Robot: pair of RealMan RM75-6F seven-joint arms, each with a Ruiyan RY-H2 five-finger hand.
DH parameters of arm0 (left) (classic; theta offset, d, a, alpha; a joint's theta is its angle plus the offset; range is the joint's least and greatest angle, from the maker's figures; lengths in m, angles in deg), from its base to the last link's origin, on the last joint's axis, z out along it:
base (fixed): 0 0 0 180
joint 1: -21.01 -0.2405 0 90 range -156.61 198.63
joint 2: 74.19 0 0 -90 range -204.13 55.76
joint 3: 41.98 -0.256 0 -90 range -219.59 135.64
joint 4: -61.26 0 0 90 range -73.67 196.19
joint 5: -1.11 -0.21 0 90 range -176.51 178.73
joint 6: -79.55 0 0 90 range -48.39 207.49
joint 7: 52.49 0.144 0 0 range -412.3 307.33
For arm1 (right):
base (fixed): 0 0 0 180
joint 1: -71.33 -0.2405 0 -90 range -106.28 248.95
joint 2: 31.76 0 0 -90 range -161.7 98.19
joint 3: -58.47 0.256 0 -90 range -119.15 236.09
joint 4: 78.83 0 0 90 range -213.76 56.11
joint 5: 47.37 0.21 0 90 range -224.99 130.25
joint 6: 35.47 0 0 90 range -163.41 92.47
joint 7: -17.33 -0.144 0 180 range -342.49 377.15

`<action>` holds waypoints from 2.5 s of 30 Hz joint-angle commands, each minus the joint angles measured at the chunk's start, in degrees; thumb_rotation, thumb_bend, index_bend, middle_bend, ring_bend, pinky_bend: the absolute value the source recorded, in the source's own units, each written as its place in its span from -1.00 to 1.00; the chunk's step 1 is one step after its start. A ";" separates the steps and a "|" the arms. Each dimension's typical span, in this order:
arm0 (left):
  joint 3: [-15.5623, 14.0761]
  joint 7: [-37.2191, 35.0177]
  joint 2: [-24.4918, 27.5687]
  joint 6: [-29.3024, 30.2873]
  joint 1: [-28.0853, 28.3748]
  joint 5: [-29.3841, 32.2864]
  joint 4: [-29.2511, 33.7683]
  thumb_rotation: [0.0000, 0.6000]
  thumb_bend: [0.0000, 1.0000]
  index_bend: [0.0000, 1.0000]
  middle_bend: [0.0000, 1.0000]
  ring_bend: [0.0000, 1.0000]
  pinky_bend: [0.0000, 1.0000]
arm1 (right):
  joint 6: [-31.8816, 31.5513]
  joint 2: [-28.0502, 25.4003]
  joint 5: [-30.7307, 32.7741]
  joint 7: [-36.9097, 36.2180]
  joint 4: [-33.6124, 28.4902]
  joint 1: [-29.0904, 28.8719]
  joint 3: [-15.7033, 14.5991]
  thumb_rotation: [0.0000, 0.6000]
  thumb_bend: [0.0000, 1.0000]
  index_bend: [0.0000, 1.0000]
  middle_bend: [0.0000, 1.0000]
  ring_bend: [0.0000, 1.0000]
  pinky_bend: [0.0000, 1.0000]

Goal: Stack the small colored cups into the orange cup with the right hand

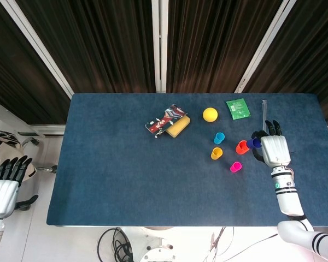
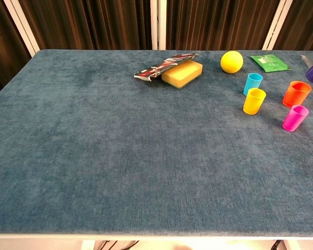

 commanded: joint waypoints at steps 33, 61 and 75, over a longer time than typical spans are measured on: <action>-0.06 -2.87 -0.33 -0.61 0.23 0.44 -1.90 1.00 -0.87 -0.95 -0.91 -1.00 -1.00 | 0.22 -1.67 -3.35 -2.47 -5.27 -2.16 -1.62 1.00 -0.55 -0.90 -0.79 -1.00 -1.00; -0.13 -4.11 -0.03 -0.08 0.06 0.15 -1.42 1.00 -0.87 -0.95 -0.91 -1.00 -1.00 | 6.91 3.91 1.54 19.00 -8.73 -8.28 -3.87 1.00 -0.53 -0.52 -0.53 -1.00 -1.00; -0.31 -5.40 -0.20 -0.46 0.10 0.25 -2.25 1.00 -0.76 -0.95 -0.91 -1.00 -1.00 | 7.81 6.15 4.18 20.54 -5.69 -9.43 -4.74 1.00 -0.51 -0.41 -0.40 -1.00 -1.00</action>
